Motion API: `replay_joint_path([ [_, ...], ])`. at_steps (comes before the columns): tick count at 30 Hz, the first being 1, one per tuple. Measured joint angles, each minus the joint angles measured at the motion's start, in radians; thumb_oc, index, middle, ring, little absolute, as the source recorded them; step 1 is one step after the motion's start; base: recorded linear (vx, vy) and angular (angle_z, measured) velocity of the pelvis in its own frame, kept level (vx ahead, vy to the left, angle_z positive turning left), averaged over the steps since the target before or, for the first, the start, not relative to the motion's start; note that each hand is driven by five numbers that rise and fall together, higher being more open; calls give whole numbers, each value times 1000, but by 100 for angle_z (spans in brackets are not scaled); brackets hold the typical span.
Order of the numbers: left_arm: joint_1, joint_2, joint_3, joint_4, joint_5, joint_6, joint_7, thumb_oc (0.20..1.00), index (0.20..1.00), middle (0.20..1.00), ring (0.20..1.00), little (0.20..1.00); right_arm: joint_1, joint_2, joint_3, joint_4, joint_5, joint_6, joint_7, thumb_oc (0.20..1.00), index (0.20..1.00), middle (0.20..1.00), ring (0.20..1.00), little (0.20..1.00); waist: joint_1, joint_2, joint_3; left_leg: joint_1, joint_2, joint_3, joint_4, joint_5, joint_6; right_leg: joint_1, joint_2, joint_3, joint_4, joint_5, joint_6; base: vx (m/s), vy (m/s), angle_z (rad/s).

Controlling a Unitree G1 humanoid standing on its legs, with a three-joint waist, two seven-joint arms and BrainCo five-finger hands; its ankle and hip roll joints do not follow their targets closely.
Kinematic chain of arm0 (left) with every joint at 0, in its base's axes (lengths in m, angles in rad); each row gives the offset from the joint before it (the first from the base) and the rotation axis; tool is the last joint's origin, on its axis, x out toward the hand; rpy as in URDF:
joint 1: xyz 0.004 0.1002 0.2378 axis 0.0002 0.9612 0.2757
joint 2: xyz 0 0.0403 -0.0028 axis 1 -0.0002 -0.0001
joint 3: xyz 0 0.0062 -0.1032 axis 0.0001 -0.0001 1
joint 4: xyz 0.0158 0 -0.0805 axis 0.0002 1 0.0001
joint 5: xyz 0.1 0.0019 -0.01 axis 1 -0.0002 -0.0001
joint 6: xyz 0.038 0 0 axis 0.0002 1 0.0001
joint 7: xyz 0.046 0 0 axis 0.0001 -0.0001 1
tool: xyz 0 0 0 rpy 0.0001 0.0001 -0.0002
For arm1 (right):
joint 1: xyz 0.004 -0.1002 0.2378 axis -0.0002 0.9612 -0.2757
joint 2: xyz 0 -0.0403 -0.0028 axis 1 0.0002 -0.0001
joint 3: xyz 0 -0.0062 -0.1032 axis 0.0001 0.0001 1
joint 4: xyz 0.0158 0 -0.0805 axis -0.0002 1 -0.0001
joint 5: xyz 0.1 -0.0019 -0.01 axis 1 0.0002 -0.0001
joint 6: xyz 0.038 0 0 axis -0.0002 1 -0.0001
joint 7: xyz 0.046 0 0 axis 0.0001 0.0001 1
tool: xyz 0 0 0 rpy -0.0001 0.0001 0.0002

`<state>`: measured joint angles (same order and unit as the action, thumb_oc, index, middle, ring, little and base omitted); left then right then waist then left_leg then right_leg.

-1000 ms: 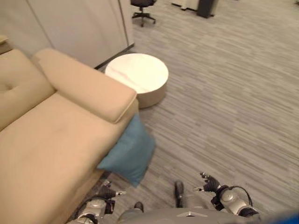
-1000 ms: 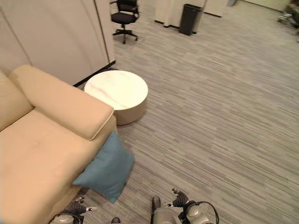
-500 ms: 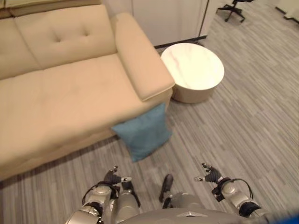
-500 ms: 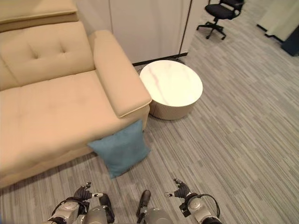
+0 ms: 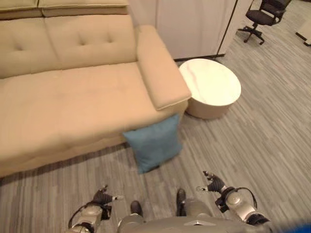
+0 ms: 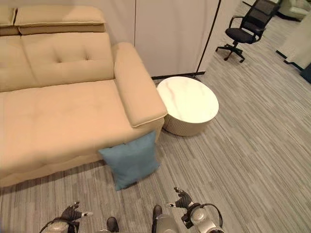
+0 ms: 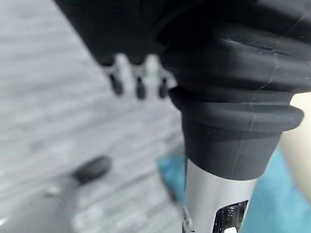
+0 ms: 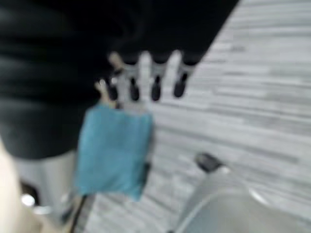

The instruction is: Pick up all the scattered cushions and arrange them neatly on the sofa.

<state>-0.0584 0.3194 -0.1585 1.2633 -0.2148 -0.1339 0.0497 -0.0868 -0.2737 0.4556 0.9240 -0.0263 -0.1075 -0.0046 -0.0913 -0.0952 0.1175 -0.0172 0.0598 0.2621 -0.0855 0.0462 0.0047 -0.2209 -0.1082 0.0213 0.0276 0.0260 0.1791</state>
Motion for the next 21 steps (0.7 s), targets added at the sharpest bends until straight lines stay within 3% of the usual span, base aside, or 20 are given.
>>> replay_joint_path([
  [1,8,-3,2,11,0,-1,1,1000,1000,1000,1000,1000,11,1,1,3,0,0,0,1000,1000,1000,1000,1000,-4,-7,-6,8,-7,-31,-5,12,-18,38,-4,-9,-30,72,-19,158,-173,120],
  [2,1,-15,1,15,0,-1,1,1000,1000,1000,1000,1000,18,-4,-1,19,0,1,-1,1000,1000,1000,1000,1000,-4,9,-4,13,4,-57,-6,12,-18,75,-1,-36,-61,85,-55,166,-207,97],
  [3,4,-38,1,8,-1,-6,0,1000,1000,1000,1000,1000,12,-12,-5,48,-9,4,-1,1000,1000,1000,1000,1000,12,48,-8,15,35,-83,-5,11,-18,122,30,-77,-115,88,-59,154,-205,73],
  [8,17,-62,0,1,0,-3,0,1000,1000,1000,1000,1000,6,-26,-39,43,-16,3,-2,1000,1000,1000,1000,1000,17,83,-16,2,82,-79,3,28,-46,137,76,-140,-119,70,-111,101,-100,30],
  [10,16,-74,-1,-5,0,-3,-1,1000,1000,1000,1000,1000,7,-33,-47,45,-16,3,-3,1000,1000,1000,1000,1000,11,88,-18,2,94,-73,5,26,-63,143,89,-147,-119,65,-119,63,-47,17],
  [11,36,-77,0,-5,1,-2,1,1000,1000,1000,1000,1000,45,-49,-48,55,-15,2,-4,1000,1000,1000,1000,1000,7,112,-26,9,109,-54,3,10,-86,142,99,-156,-119,59,-127,16,-20,3],
  [12,21,-89,1,-3,2,3,8,1000,1000,1000,1000,1000,47,-39,-81,104,1,-7,-17,1000,1000,1000,1000,1000,34,114,-10,45,108,-51,-3,18,-90,173,90,-195,-119,60,-127,-20,-4,8],
  [16,33,-145,-8,-23,9,0,23,1000,1000,1000,1000,1000,94,-52,-147,242,25,8,-43,1000,1000,1000,1000,1000,103,140,-39,120,107,-51,7,-14,-80,256,74,-241,-98,8,-140,-23,1,32],
  [21,73,-147,-9,-22,10,6,23,1000,1000,1000,1000,1000,92,-47,-157,243,32,5,-47,1000,1000,1000,1000,1000,131,157,-44,106,104,-50,25,-23,-83,225,59,-251,-41,-12,-142,-8,1,0],
])
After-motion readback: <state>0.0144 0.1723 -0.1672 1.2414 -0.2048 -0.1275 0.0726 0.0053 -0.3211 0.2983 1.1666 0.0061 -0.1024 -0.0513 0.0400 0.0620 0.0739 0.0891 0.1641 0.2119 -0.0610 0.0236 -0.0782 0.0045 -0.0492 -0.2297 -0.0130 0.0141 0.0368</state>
